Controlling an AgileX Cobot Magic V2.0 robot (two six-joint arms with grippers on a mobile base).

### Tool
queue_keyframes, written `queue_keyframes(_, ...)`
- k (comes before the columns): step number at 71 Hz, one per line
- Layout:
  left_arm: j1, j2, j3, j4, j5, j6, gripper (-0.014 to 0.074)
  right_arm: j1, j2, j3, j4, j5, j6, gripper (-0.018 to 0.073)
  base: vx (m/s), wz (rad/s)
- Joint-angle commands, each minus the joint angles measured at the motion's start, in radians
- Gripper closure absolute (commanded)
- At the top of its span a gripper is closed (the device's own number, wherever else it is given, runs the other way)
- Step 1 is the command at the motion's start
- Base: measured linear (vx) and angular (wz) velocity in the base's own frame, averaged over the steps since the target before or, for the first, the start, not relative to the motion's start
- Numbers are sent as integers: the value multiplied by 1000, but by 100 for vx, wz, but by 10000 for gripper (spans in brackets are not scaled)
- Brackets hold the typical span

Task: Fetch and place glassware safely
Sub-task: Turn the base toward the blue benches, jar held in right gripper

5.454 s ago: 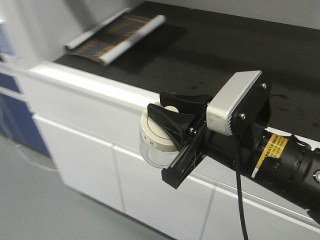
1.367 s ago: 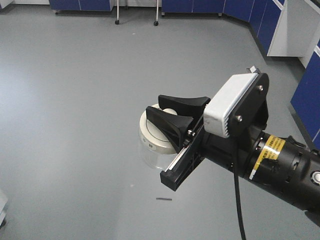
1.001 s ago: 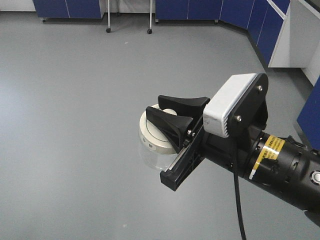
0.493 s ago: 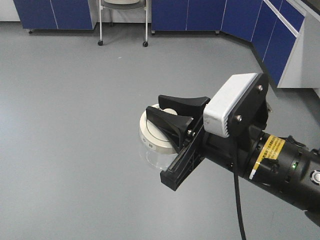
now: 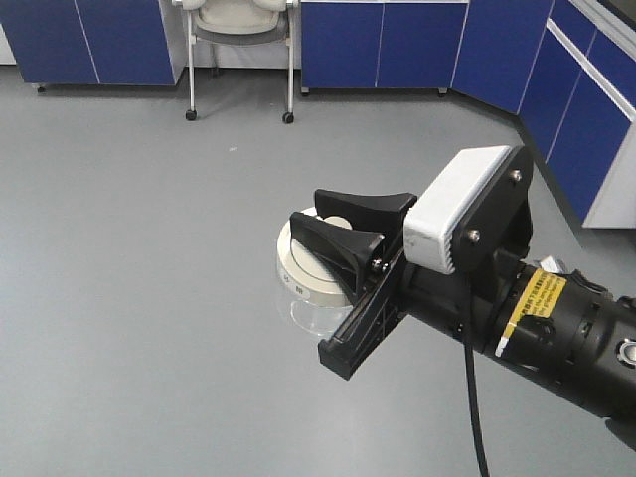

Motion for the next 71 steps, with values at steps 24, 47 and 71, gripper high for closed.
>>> queue_keyframes(24, -4, 9, -29, -7, -72, -7, 603, -1, -21, -35, 14, -94, 0, 563, 59, 3)
queue_keyframes(47, -4, 9, -29, -7, -72, -7, 603, -1, -21, -35, 14, -95, 0, 563, 59, 3)
queue_keyframes(71, -4, 9, -29, -7, -72, -7, 603, -1, -21, -35, 14, -95, 0, 563, 57, -3)
